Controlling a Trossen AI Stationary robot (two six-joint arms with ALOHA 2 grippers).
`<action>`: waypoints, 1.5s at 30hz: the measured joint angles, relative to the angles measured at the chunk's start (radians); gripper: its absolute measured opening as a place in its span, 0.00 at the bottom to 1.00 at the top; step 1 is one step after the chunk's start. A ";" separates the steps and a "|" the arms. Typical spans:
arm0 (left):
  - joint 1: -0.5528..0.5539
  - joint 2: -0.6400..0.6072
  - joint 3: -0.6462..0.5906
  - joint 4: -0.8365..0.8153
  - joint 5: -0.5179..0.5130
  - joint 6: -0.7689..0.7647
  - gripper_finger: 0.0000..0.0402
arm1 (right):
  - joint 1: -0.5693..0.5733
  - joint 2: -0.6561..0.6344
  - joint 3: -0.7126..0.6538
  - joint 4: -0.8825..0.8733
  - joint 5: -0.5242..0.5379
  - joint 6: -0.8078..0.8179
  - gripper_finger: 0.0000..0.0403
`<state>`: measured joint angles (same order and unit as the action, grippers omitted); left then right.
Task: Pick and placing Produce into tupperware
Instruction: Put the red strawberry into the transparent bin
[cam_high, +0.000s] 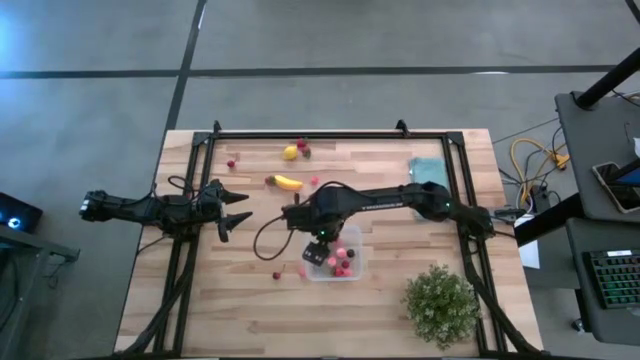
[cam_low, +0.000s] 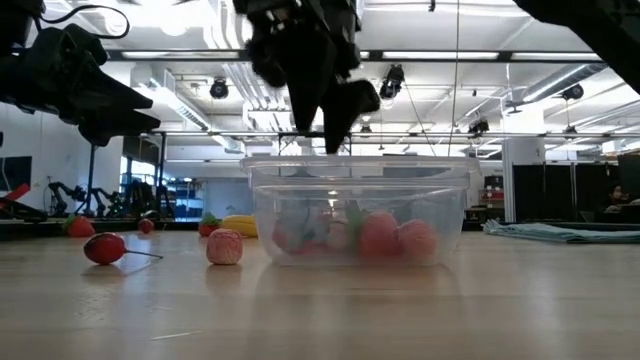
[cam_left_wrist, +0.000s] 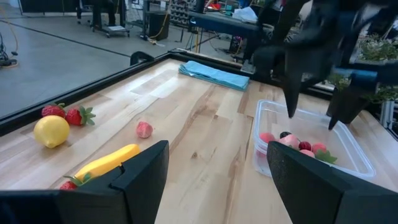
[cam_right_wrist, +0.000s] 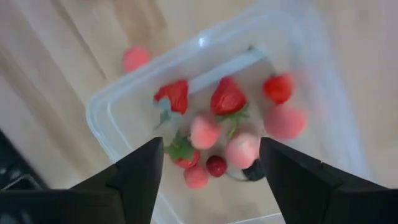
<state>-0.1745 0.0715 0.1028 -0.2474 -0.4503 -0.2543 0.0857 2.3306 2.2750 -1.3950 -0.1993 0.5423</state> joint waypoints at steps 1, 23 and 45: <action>0.000 0.000 0.000 0.000 0.000 0.000 0.64 | 0.005 -0.017 0.005 0.003 0.039 0.001 0.64; 0.000 -0.002 0.000 0.090 -0.054 -0.093 0.64 | 0.284 -0.566 -0.044 0.355 0.528 0.090 0.63; 0.002 0.091 0.070 0.122 0.040 -0.058 0.64 | 0.027 -1.383 -1.400 1.391 0.235 0.036 0.62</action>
<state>-0.1722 0.1620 0.1728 -0.1252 -0.4106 -0.3125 0.1131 0.9476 0.8752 -0.0038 0.0357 0.5783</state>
